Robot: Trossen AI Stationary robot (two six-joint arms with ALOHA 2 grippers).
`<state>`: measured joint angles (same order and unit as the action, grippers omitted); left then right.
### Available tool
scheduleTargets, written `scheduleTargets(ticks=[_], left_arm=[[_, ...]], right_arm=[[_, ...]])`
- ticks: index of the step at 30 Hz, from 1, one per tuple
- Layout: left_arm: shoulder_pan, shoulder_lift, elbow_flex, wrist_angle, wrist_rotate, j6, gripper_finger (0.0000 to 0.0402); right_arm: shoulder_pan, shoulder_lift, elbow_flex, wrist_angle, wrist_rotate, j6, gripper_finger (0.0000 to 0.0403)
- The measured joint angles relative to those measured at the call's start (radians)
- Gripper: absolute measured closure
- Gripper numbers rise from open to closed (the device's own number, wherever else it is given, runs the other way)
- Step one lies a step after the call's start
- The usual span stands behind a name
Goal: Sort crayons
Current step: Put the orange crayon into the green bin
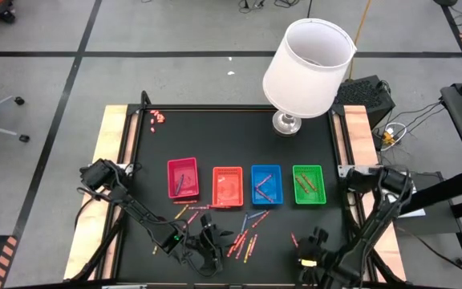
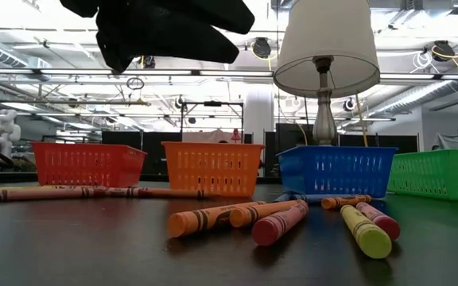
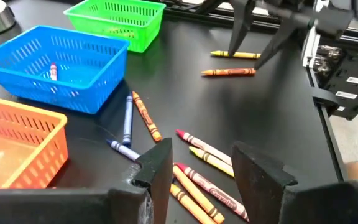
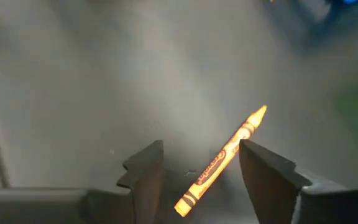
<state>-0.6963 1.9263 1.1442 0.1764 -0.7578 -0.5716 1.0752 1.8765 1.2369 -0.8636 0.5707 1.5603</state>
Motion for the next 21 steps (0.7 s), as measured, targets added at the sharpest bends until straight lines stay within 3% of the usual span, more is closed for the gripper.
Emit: scheduleTargets(ticks=[11, 21], left_arm=[[-0.051, 0.000, 0.000, 0.001, -0.006, -0.031, 0.0240], [-0.066, 0.005, 0.000, 0.001, -0.035, -0.076, 0.0240]], right_arm=[[-0.003, 0.099, 0.001, 0.007, 0.008, 0.026, 0.0222], [-0.006, 0.099, 0.001, 0.015, 0.006, 0.038, 0.0284]])
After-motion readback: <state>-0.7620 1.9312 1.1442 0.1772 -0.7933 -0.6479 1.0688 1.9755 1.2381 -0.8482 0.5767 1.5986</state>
